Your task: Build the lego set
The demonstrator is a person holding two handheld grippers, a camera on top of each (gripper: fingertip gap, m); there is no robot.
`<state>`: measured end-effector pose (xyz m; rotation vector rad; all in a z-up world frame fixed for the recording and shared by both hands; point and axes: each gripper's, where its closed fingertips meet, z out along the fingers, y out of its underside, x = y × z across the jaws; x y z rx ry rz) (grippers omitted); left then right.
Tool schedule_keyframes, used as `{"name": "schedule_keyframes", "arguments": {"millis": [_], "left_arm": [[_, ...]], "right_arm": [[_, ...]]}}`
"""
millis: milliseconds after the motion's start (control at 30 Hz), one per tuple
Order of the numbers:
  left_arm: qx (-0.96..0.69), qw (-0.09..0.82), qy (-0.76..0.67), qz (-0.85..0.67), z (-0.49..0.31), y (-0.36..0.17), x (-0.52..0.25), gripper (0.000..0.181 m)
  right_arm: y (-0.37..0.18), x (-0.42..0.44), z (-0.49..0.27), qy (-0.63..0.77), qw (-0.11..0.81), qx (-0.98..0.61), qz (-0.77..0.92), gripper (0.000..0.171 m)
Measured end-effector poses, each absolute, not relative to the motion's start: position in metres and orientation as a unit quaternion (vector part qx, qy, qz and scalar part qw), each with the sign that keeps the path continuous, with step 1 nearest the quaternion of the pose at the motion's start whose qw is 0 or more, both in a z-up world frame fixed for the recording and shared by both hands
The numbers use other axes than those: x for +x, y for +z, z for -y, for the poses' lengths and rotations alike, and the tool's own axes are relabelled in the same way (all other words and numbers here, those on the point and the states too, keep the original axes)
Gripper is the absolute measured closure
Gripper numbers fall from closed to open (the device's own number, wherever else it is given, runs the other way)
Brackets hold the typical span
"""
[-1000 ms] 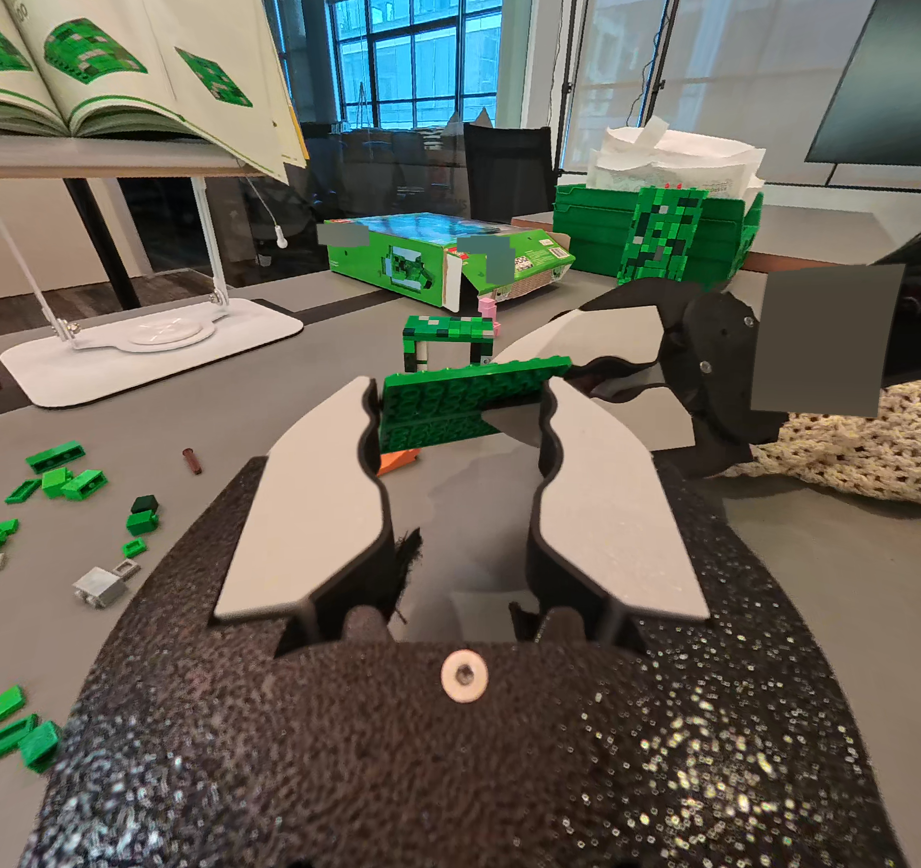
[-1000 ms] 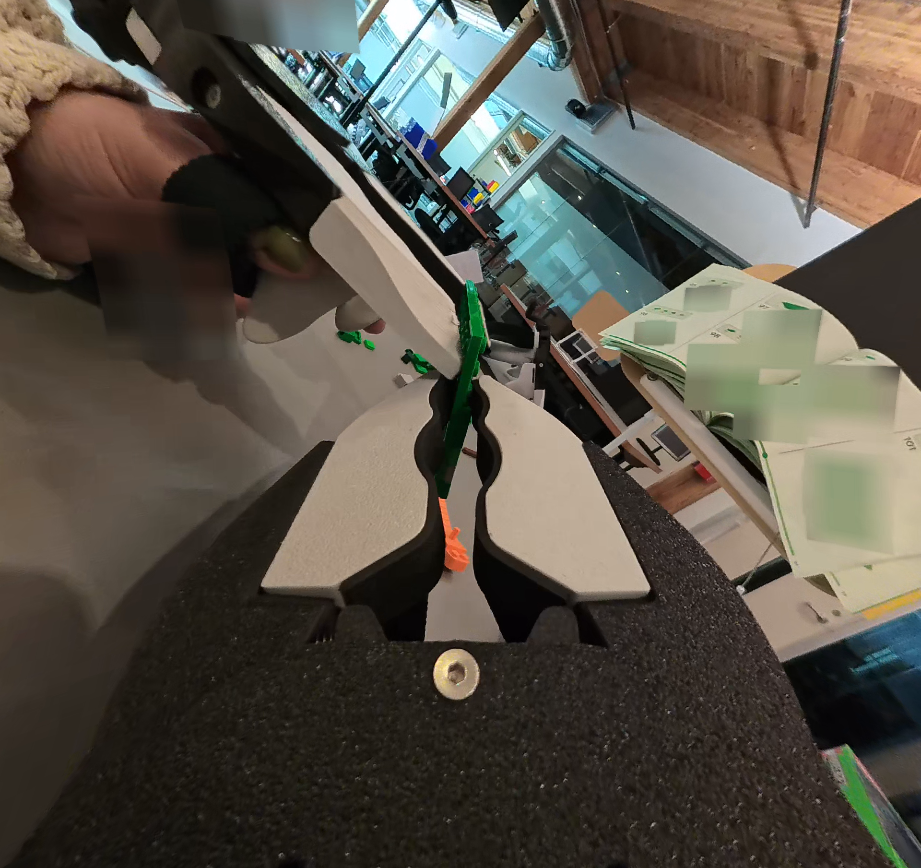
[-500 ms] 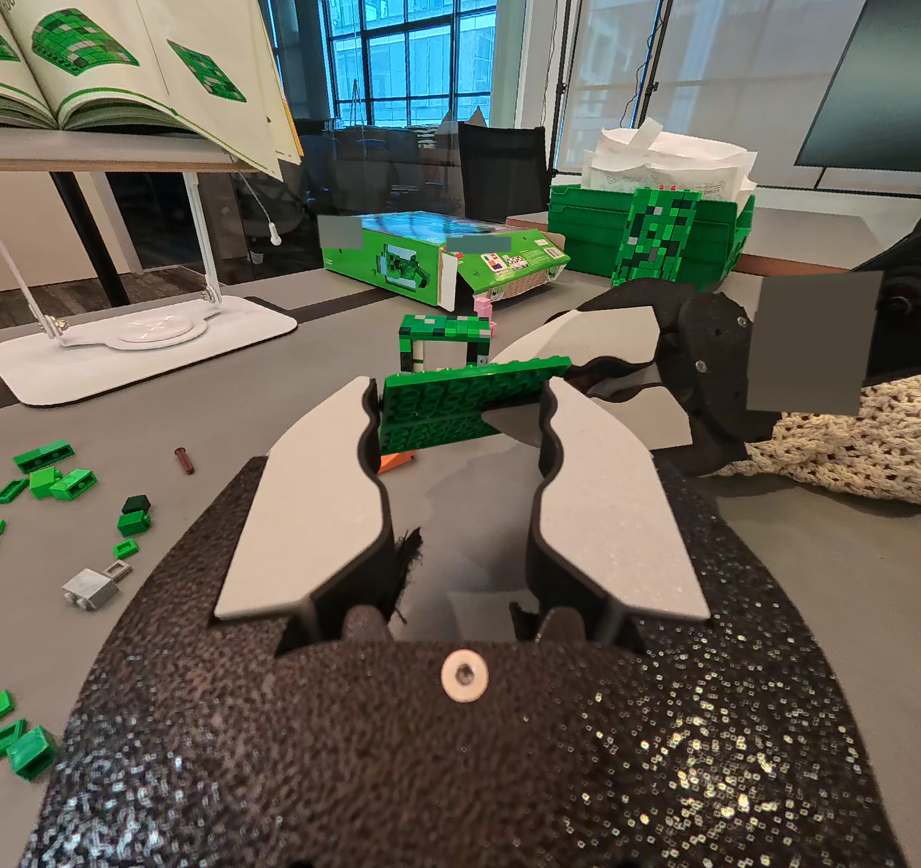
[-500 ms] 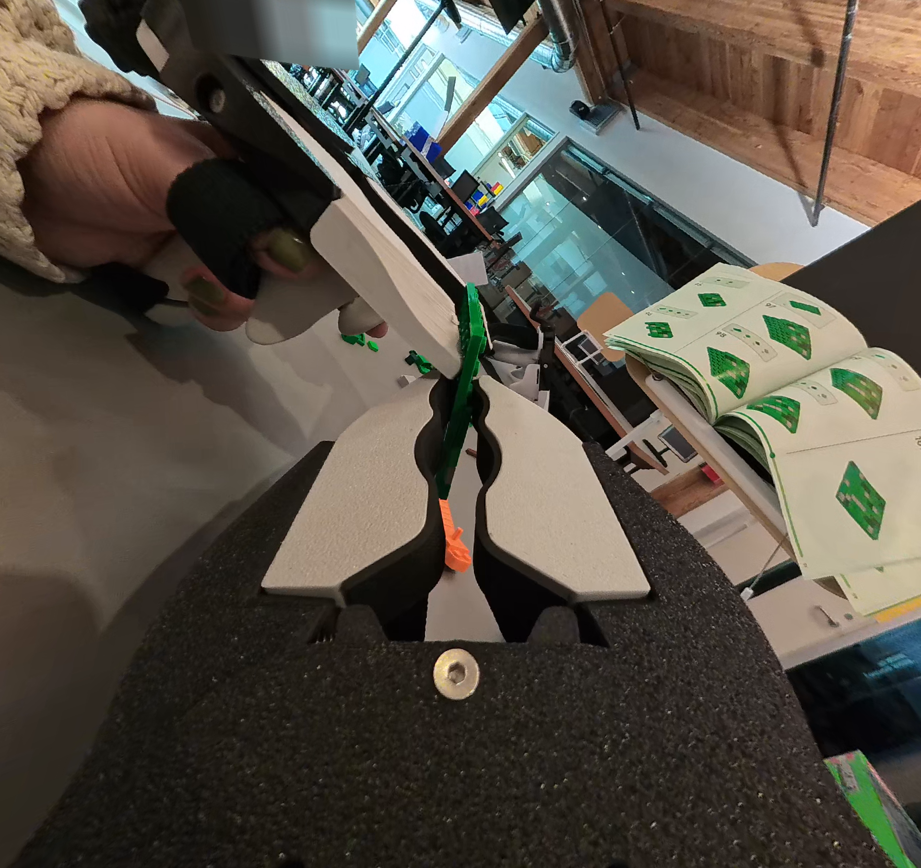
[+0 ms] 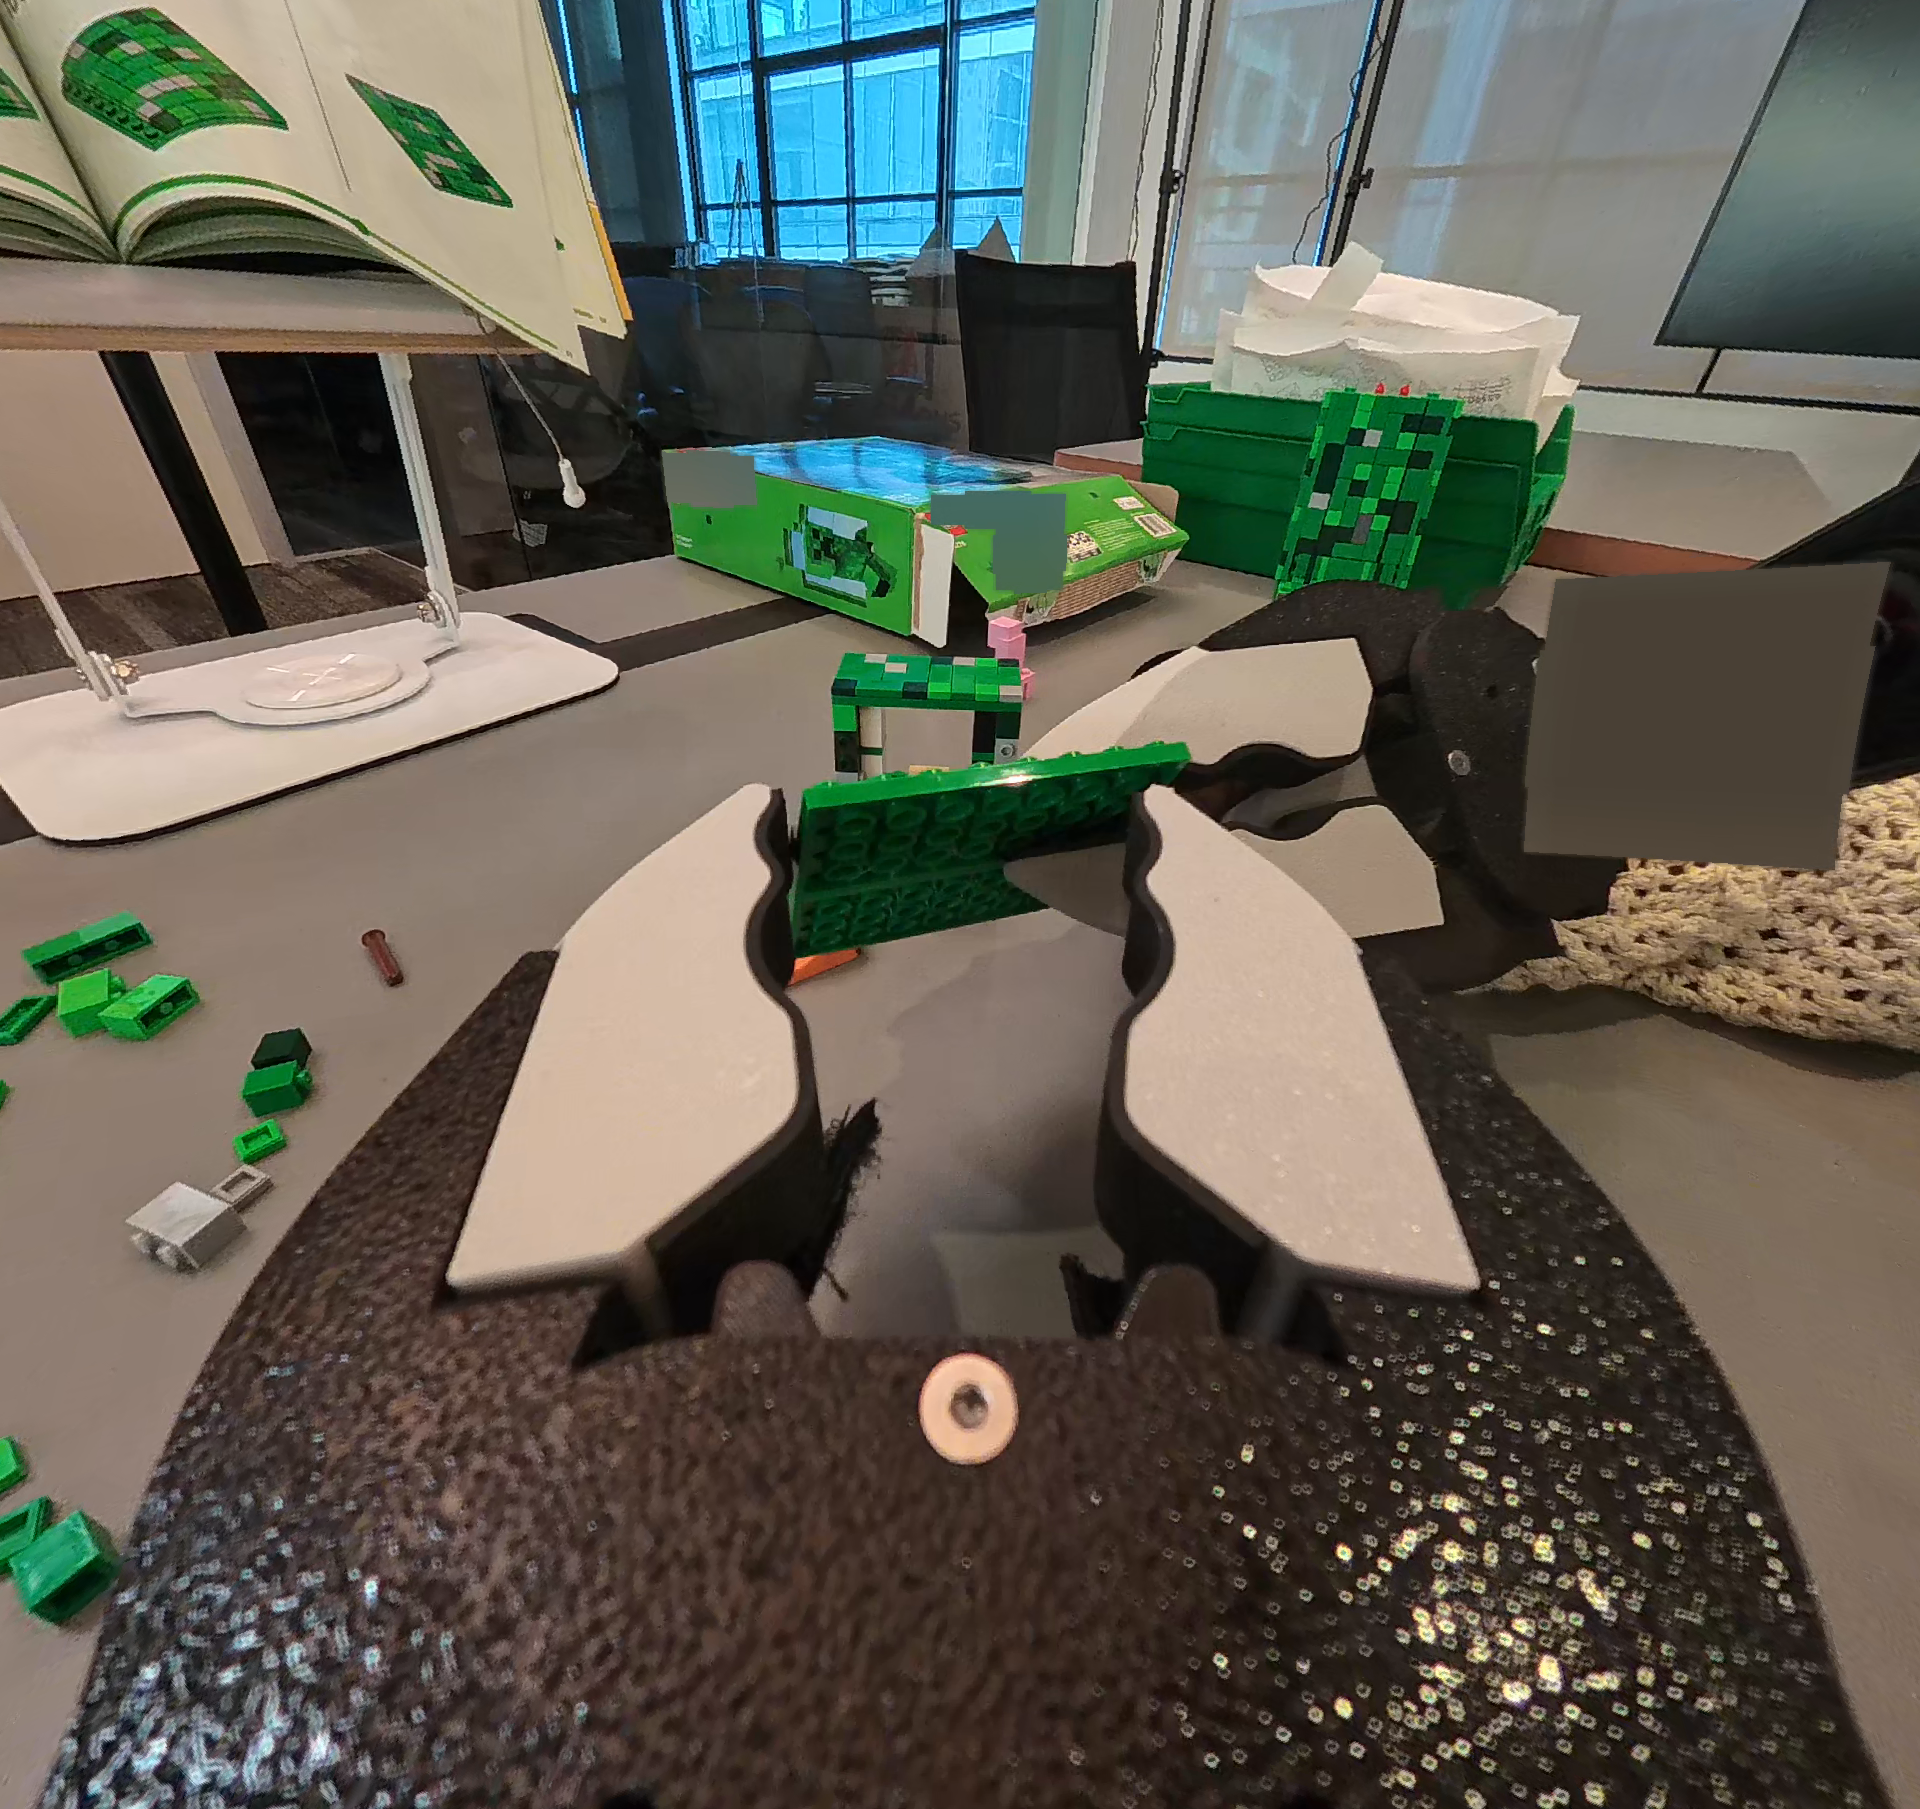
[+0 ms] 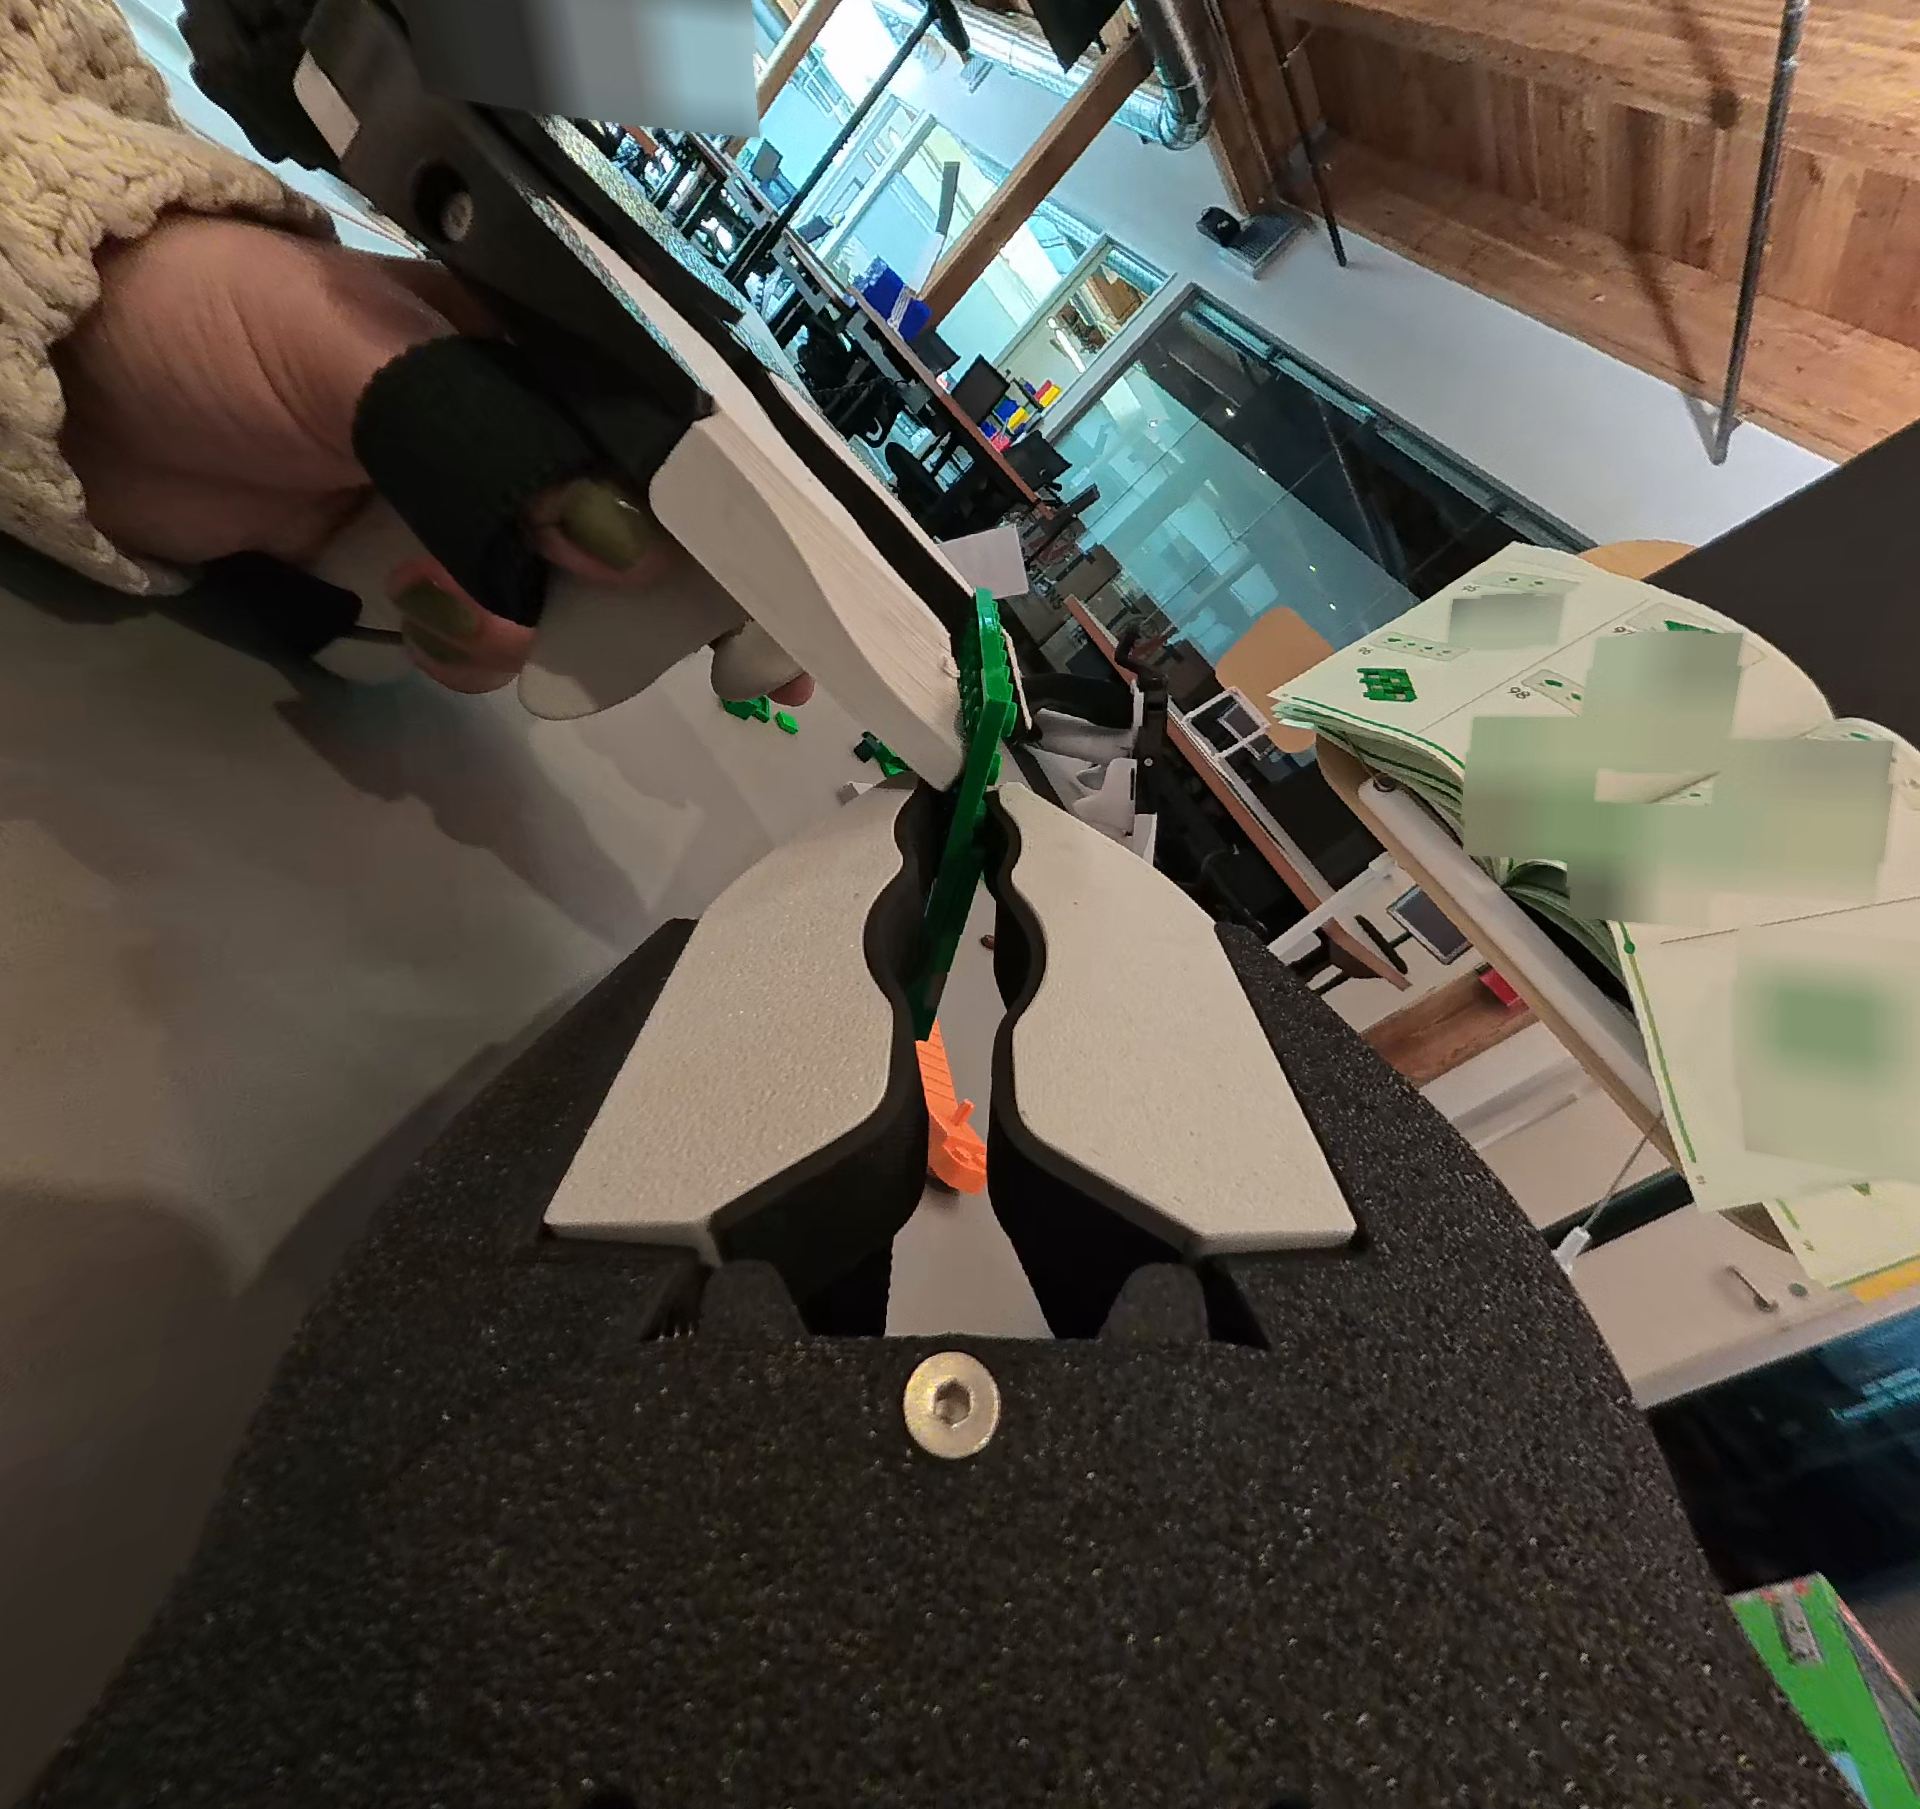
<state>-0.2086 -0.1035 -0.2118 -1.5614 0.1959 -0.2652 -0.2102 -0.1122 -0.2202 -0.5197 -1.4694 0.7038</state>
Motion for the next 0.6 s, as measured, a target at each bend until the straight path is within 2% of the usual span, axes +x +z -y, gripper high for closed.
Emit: {"name": "schedule_keyframes", "arguments": {"millis": [333,600], "left_arm": [[-0.701,0.699,-0.116,-0.088,0.1037,-0.2119,-0.2087,0.119],[-0.694,0.705,-0.117,-0.087,0.1046,-0.2095,-0.2092,0.109]], "right_arm": [[-0.2205,-0.2100,0.1119,0.308,0.657,-0.228,0.649,0.164],[-0.2186,-0.2093,0.1103,0.289,0.673,-0.221,0.644,0.164]]}}
